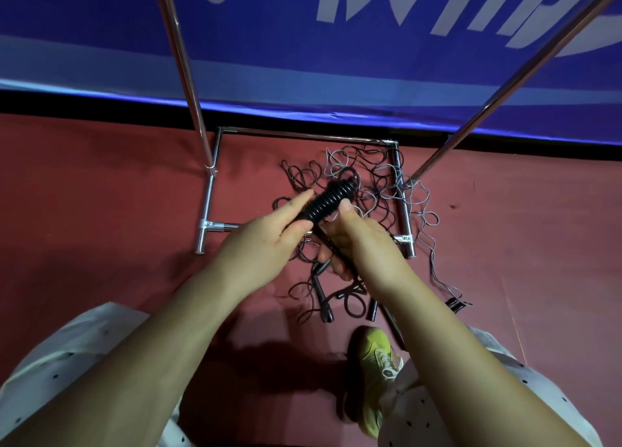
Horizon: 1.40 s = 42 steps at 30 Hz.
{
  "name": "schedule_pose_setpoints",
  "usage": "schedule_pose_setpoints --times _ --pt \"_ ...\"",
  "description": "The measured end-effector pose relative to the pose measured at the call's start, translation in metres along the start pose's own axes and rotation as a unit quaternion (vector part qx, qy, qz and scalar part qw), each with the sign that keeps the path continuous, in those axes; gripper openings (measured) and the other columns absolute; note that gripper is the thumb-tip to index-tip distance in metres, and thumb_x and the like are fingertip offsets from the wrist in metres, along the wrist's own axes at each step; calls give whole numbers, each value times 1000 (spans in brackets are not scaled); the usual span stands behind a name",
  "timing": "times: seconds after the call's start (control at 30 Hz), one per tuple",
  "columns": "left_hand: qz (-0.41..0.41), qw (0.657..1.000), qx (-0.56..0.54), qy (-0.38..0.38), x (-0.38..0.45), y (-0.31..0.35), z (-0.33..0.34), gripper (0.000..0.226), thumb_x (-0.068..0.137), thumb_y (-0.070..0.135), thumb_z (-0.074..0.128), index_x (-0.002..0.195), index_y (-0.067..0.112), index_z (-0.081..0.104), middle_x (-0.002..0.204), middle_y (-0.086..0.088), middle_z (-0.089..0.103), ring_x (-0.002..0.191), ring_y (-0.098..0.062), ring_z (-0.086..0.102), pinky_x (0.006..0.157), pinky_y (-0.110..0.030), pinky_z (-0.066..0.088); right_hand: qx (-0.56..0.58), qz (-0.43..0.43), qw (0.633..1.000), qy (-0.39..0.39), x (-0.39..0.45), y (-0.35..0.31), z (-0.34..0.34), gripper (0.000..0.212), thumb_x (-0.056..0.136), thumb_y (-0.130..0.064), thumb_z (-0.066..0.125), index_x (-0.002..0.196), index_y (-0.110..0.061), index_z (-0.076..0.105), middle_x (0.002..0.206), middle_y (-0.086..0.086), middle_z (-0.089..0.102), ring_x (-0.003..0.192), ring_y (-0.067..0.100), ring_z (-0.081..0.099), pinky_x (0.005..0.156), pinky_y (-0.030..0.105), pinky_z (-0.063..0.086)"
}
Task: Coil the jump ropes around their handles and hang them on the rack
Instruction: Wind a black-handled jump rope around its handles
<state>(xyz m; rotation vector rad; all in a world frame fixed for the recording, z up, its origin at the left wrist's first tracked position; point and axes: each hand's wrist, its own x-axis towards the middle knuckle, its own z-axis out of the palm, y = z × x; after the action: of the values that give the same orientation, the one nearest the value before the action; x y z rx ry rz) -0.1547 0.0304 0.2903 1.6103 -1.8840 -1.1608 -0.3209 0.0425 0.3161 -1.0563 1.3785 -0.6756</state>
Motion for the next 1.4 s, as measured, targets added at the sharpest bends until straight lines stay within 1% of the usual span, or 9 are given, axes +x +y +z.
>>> schedule_pose_setpoints --times 0.2,0.33,0.47,0.6,0.73,0.87,1.17,1.27,1.4 --pt "69 985 159 -15 -5 -1 9 56 99 45 32 142 52 -3 101 4 46 105 -19 46 96 -38 38 -10 53 998 29 -2 2 3 53 95 -51 46 63 -11 61 52 4 54 42 12 39 40 21 31" --pt "-6 993 -70 -95 -3 2 8 66 87 54 36 150 34 23 130 6 49 122 -10 45 105 -30 35 -40 19 998 54 2 3 2 43 97 -38 50 61 -14 53 48 -3 47 42 9 36 46 21 29" --pt "-199 872 -397 -206 0 10 -13 53 93 50 29 104 13 66 95 -14 71 78 -26 68 64 -29 52 -38 -57 997 34 1 1 3 34 98 -31 50 67 -16 48 54 -6 42 46 7 35 48 23 29" --pt "-198 781 -495 -324 -6 13 -22 70 79 59 28 81 7 75 66 -11 62 53 -23 57 57 -30 47 -4 -121 992 -25 -4 -3 -1 28 89 -35 42 78 -10 49 64 4 42 59 17 37 52 24 31" --pt "-195 840 -440 -250 -4 15 -10 58 87 55 31 68 14 66 53 1 43 39 -9 28 51 -28 32 -49 -75 995 -31 -1 -2 -7 32 101 -32 45 77 -12 53 68 3 52 58 14 43 55 23 36" --pt "-186 918 -326 -129 -5 19 1 55 101 44 25 73 9 58 47 1 43 33 -7 27 51 -28 26 -85 -17 996 -27 2 3 -11 38 101 -32 43 75 -9 58 51 -10 54 47 8 46 48 18 36" --pt "-192 932 -303 -54 -1 21 5 54 101 46 28 76 9 58 45 6 44 35 -6 30 50 -26 28 -161 -27 983 87 6 11 1 67 95 -58 41 62 0 51 48 4 52 48 15 48 55 29 40" --pt "-199 953 -227 -11 4 13 6 52 100 47 30 77 12 60 48 8 49 39 -6 39 55 -28 33 -145 -8 988 49 4 11 3 84 89 -70 23 76 5 59 58 8 61 51 17 54 58 34 44" --pt "-177 976 -126 -16 5 1 2 43 99 48 34 77 19 58 65 7 55 62 -14 48 69 -32 39 -48 53 997 -27 2 5 2 74 99 -56 18 96 -3 69 73 8 68 46 17 57 49 26 45"
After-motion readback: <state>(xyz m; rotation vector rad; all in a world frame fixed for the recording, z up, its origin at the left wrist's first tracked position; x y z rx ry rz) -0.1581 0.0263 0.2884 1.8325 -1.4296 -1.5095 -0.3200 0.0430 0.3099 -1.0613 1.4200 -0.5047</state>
